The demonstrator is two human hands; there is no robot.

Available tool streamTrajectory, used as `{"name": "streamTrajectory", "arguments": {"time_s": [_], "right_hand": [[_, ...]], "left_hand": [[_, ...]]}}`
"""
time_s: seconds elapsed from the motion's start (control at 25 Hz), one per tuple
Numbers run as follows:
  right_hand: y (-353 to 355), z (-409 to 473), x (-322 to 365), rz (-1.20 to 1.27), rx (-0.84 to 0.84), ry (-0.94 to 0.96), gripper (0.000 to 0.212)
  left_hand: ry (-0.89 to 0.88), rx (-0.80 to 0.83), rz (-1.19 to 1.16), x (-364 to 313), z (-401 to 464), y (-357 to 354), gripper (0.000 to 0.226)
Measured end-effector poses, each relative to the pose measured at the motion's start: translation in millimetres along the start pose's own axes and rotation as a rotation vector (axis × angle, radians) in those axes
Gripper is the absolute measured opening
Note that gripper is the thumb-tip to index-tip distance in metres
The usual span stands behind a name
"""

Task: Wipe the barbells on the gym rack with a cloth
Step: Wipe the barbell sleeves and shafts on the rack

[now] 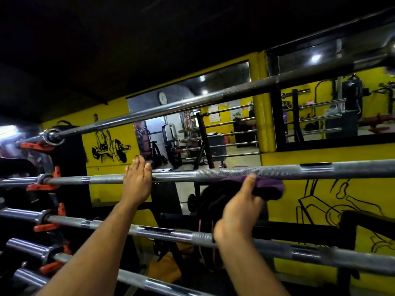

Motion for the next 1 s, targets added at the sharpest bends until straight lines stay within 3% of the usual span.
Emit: {"name": "streamTrajectory", "arguments": {"time_s": [0.16, 0.24, 0.4, 0.56, 0.68, 0.8, 0.88, 1.0], "right_hand": [[20, -3, 32, 0.101, 0.003, 0.092, 0.033], [6, 0, 19, 0.02, 0.008, 0.093, 0.027], [-31, 2, -25, -0.145, -0.002, 0.071, 0.038], [-39, -1, -65, -0.284, 0.13, -0.035, 0.038], [-15, -10, -51, -0.232, 0.072, -0.032, 0.028], [12, -18, -19, -0.02, 0.003, -0.018, 0.023], [12, -20, -11, -0.01, 0.073, -0.047, 0.018], [-3, -28, -23, -0.226, 0.176, -0.118, 0.016]], "left_hand": [[0.0, 0.027, -0.012, 3, 2, 0, 0.058], [0.002, 0.04, -0.015, 3, 4, 0, 0.059], [0.0, 0.051, 0.011, 4, 5, 0, 0.058], [-0.003, 0.071, 0.005, 6, 5, 3, 0.058], [-0.017, 0.073, 0.003, 3, 5, 6, 0.057], [-0.002, 0.086, -0.009, 2, 5, 6, 0.058], [0.004, 0.082, -0.015, 2, 6, 5, 0.058], [0.007, 0.157, -0.03, 2, 10, 10, 0.059]]}}
Point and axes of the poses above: each hand's wrist, its own z-axis towards the middle knuckle, its own y-axis out of the back of the hand, x = y × z, the point moved 1 cm from there along z, towards the middle knuckle, and after that the axes turned 15 degrees about -y, right-handed, at the moved point
